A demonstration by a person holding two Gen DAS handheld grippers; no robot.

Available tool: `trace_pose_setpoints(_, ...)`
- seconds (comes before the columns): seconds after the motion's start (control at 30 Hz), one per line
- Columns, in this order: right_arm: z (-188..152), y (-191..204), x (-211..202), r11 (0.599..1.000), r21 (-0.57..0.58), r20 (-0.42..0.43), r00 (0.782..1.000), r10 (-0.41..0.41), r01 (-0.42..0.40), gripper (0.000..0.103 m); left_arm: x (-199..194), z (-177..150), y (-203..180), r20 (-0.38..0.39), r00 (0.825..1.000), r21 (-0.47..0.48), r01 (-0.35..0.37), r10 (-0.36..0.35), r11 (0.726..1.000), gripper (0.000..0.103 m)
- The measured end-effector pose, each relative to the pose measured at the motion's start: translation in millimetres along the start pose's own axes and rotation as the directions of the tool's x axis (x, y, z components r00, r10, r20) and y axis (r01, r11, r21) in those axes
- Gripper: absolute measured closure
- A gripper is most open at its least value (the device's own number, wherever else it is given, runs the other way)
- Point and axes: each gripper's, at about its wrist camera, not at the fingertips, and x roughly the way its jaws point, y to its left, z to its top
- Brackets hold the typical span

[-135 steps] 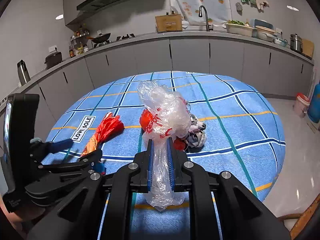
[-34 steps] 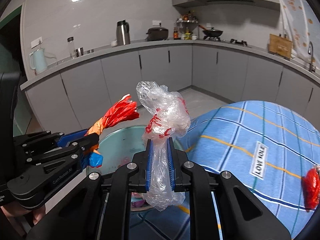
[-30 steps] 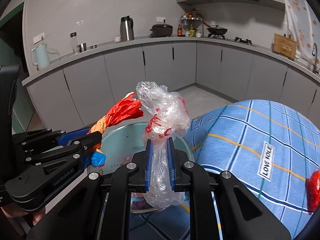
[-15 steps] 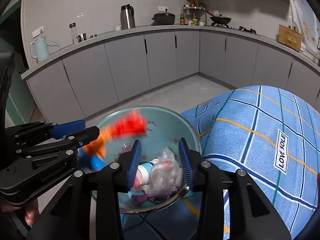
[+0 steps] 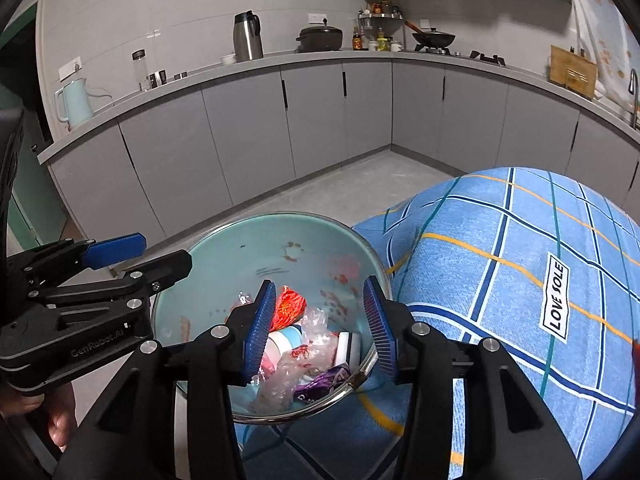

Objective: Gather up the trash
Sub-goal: 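Open both tools over the bucket to drop the bag and wrapper, then move both tools back over the red bag and checkered rag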

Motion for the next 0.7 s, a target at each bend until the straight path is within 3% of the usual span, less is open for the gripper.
trace_pose_setpoints(0.23,-2,-3,-5,1.000,0.010,0.014,1.000,-0.014,0.014,0.052,-1,1,0,0.005,1.000,-0.002,-0.006,0.006,1.000,0.040)
trace_pose_setpoints(0.53,-4,-15,-21,0.999,0.025,0.037,0.998,-0.047,0.046,0.049,-7,3,-7,0.022,1.000,0.008,-0.014,0.014,1.000,0.026)
trace_pose_setpoints(0.7,-5,-21,-30,0.998,0.035,0.054,0.997,-0.059,0.057,0.049,-12,5,-15,0.035,0.999,0.020,-0.014,0.013,1.000,0.026)
